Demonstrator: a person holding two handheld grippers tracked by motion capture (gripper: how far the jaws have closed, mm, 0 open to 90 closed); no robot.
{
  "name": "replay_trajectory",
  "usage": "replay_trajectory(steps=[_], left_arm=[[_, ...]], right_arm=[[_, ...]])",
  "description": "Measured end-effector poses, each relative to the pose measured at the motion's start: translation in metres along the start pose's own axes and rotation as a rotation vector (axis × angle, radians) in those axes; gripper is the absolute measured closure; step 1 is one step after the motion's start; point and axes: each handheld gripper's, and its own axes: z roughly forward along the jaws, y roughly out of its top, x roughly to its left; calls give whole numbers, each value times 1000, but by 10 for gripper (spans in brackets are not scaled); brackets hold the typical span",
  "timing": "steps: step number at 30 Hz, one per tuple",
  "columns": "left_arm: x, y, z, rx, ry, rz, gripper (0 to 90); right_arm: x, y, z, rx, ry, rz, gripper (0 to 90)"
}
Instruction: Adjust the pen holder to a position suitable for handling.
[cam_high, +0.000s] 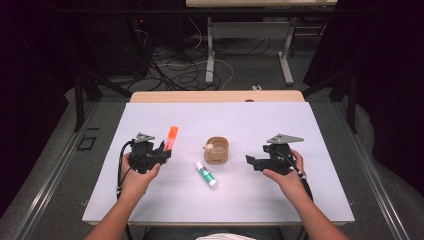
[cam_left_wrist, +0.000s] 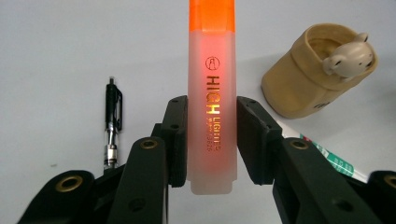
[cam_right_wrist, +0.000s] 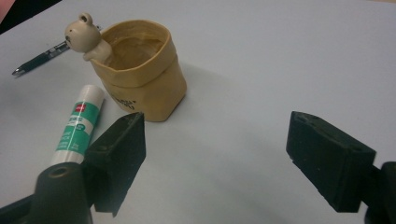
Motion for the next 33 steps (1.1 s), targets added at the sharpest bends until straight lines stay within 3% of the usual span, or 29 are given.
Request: replay_trajectory(steps=[2,10,22,33], left_arm=[[-1,0,-2,-19,-2,4,663],[-4,-1,-7,-87,-35,-9,663],[-15,-2,-11,-143,-78,3,663],[-24,-5,-7,-130,-105,43,663]], right_arm=[[3,1,0,-1,12,8,236],[19,10,0,-50,62,-40,277],[43,34,3,-14,84,-71,273],[56,50,22,-14,204,54,382]])
